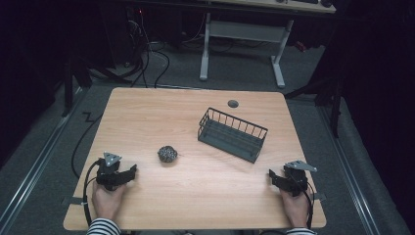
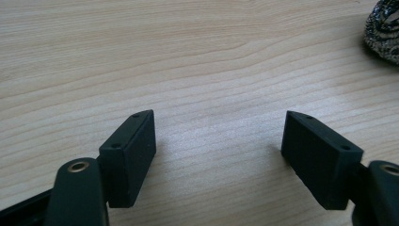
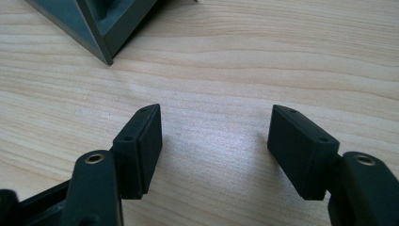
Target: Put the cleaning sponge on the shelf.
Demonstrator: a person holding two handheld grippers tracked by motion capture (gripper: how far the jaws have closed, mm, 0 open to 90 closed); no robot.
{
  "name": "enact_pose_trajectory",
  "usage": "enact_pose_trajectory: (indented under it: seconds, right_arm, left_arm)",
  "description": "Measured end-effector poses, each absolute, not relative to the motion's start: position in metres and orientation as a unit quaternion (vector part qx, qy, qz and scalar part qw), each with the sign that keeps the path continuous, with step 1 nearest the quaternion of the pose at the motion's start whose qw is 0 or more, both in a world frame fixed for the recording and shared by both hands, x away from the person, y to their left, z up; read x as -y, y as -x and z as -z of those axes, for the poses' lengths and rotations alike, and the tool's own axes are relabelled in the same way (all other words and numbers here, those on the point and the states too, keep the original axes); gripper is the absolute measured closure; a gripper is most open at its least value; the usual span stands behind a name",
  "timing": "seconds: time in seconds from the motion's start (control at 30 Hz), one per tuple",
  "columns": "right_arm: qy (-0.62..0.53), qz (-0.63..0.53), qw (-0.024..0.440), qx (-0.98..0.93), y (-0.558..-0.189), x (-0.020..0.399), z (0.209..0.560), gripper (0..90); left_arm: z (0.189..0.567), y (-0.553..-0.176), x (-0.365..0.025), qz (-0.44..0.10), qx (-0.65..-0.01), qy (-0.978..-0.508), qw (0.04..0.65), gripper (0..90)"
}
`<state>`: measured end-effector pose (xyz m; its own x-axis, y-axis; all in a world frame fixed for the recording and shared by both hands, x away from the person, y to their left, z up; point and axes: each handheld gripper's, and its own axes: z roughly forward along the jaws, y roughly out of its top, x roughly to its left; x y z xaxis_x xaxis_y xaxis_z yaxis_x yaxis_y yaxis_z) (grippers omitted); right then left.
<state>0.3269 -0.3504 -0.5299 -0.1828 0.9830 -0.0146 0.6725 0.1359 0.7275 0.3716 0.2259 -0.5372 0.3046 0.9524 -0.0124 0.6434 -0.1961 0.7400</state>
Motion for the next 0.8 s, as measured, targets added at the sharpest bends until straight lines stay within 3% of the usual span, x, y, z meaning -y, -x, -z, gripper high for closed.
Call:
enact_pose_trajectory:
  seconds: [0.8]
  right_arm:
    - [-0.59,-0.3,0.26,-0.703,-0.3274,0.3498,0.5297,38.4]
  left_arm:
    - [0.5375,-0.3713,-0.2259,-0.23,-0.541,-0.737,0.333,25.1]
